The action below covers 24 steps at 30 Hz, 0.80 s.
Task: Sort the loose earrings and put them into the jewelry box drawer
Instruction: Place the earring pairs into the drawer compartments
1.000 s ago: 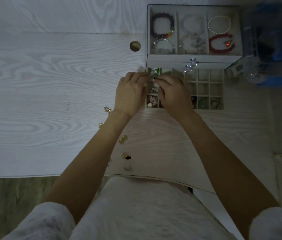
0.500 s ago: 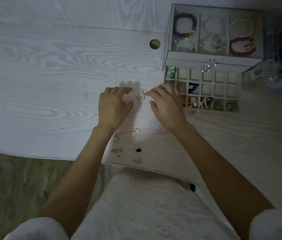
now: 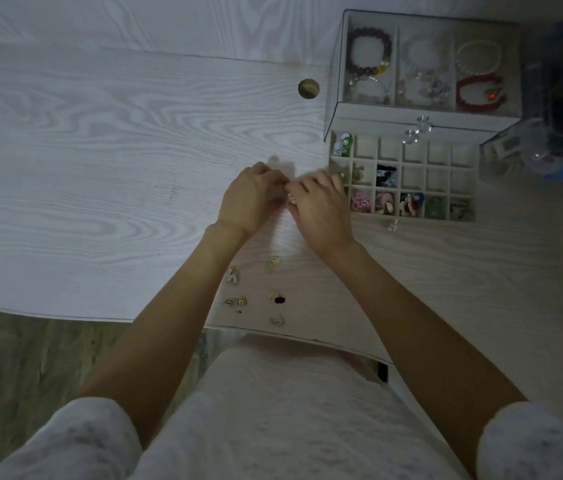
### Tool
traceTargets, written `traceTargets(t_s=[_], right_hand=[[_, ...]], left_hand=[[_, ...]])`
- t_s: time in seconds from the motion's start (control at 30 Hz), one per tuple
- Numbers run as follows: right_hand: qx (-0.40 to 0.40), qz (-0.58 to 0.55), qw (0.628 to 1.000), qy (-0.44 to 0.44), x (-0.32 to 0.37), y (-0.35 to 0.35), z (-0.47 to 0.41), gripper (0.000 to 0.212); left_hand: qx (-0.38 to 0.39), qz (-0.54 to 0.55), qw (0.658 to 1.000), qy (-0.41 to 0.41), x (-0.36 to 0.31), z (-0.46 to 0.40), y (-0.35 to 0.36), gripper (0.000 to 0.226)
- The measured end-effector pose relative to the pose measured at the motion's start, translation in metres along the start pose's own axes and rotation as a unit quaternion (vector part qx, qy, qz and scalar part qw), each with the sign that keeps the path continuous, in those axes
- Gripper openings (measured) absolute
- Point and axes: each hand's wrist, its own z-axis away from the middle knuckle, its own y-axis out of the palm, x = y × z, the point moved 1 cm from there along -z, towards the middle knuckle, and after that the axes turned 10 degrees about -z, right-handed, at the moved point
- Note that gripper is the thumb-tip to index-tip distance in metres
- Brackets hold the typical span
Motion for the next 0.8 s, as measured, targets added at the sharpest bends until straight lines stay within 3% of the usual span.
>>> traceTargets(t_s=[0.1, 0.23, 0.33, 0.5, 0.6, 0.8], right_hand=[[-0.018, 0.001, 1.0, -0.014, -0.002, -0.002, 0.005, 0.011], [-0.024, 0.039, 0.997, -0.057, -0.011, -0.002, 0.012, 0.009], [-0.047, -0.022, 0.997, -0.056, -0.012, -0.006, 0.014, 0.01], [-0.147, -0.258, 0.948, 0.117, -0.03, -0.048, -0.004, 0.012], [-0.161, -0.326, 0.917, 0.165, -0.056, -0.064, -0.016, 0.01], [-0.114, -0.216, 0.961, 0.127, -0.089, -0.053, -0.026, 0.011]], left_hand=[[0.023, 0.01, 0.998, -0.054, 0.008, -0.003, 0.009, 0.014], [0.028, 0.01, 0.999, -0.043, 0.01, -0.002, 0.012, 0.014], [0.01, 0.023, 0.999, -0.034, 0.012, 0.0, 0.012, 0.018], [-0.053, 0.116, 0.992, 0.003, 0.01, 0.003, 0.007, 0.014], [-0.069, 0.194, 0.978, -0.037, 0.002, 0.0, 0.004, 0.011], [-0.096, 0.256, 0.958, -0.083, -0.017, -0.026, 0.002, 0.005]])
